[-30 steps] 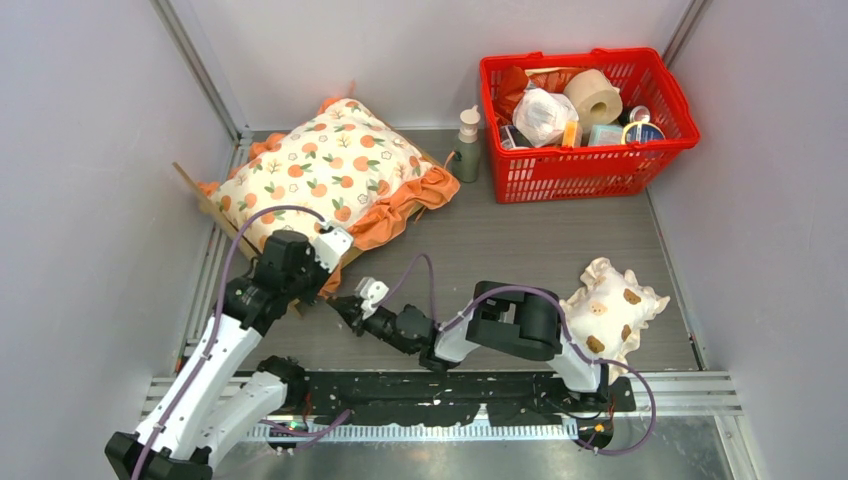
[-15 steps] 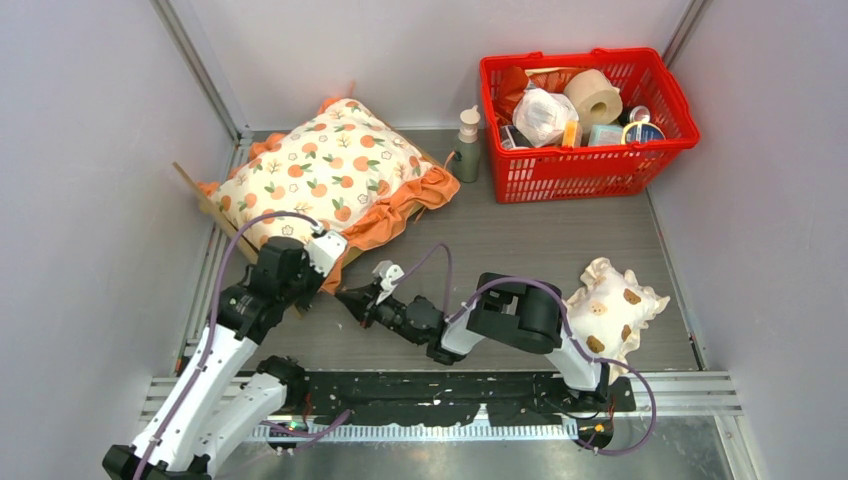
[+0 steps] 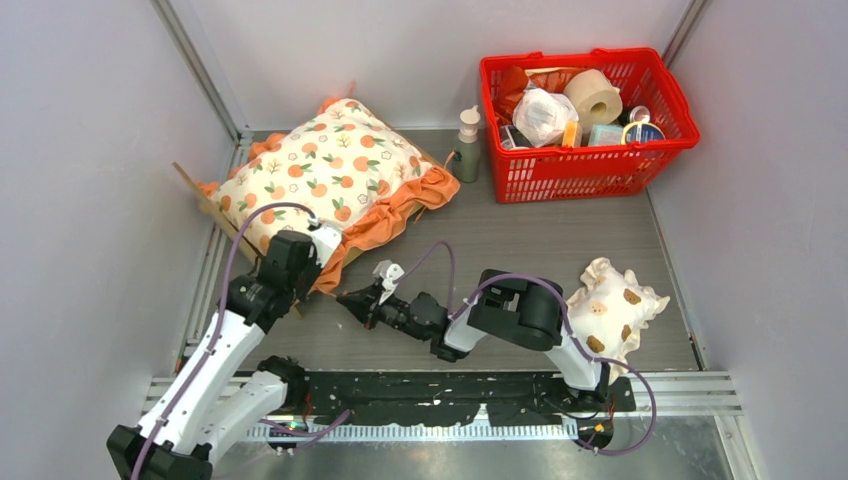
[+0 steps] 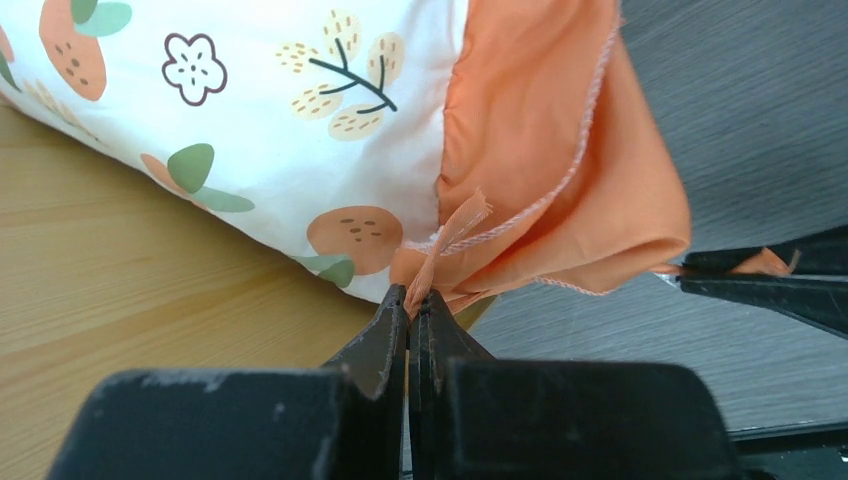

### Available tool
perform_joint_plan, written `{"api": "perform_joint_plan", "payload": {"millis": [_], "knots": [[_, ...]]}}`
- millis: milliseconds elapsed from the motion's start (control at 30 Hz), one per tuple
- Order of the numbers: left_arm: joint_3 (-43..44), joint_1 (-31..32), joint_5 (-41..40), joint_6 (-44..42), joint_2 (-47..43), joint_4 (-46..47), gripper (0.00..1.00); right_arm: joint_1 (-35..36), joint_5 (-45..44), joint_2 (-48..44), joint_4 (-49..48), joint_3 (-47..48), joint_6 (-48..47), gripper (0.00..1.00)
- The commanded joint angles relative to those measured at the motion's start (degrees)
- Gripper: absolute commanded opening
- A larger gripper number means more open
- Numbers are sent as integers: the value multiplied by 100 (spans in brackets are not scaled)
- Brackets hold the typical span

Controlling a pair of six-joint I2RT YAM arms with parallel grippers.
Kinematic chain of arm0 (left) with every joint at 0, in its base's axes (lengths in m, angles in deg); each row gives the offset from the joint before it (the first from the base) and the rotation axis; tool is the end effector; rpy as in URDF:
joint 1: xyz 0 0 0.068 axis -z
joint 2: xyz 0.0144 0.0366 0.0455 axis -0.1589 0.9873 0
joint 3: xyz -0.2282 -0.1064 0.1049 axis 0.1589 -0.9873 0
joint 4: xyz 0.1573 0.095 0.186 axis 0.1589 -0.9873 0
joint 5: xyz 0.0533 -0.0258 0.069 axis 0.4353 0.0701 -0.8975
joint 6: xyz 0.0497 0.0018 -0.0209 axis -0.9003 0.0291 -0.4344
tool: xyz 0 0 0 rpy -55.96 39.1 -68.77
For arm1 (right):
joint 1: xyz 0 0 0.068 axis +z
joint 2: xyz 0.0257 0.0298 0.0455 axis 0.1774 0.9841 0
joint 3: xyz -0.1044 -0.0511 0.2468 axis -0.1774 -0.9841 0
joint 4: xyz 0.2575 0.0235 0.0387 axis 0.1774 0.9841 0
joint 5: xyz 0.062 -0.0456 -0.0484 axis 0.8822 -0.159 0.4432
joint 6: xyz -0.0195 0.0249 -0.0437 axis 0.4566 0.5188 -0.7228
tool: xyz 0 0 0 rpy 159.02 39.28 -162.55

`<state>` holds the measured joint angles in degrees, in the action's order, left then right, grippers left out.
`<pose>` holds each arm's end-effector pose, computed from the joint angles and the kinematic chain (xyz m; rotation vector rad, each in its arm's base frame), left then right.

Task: Set up the pet bed
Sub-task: Tie the ropes to the bed frame.

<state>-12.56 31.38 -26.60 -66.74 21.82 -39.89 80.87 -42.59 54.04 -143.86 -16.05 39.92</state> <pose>0.1446 -0.0481 0.2778 0.6608 2.2921 0.3026 0.1342 0.3702 0.1322 -0.6278 1.3565 1.1310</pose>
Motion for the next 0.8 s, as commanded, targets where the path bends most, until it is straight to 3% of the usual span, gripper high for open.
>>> {"api": "perform_joint_plan", "payload": {"millis": [0,100,233,367,633,767], "knots": [[291,-27,-818,507,131,144,0,-47,327,-98,-586,43,25,5],[429,102,-632,549,83,-137,0,-106,98,217,-604,125,380,5],[619,202,-963,680,-316,-139,0,-209,-92,300,-321,224,579,5],[667,202,-1116,1028,-458,-37,0,-434,396,337,413,740,890,5],[1887,202,-827,3087,387,-2011,0,-602,362,390,418,772,1196,5],[1598,202,-324,4030,327,-1886,0,-582,474,418,117,629,1254,5]]}}
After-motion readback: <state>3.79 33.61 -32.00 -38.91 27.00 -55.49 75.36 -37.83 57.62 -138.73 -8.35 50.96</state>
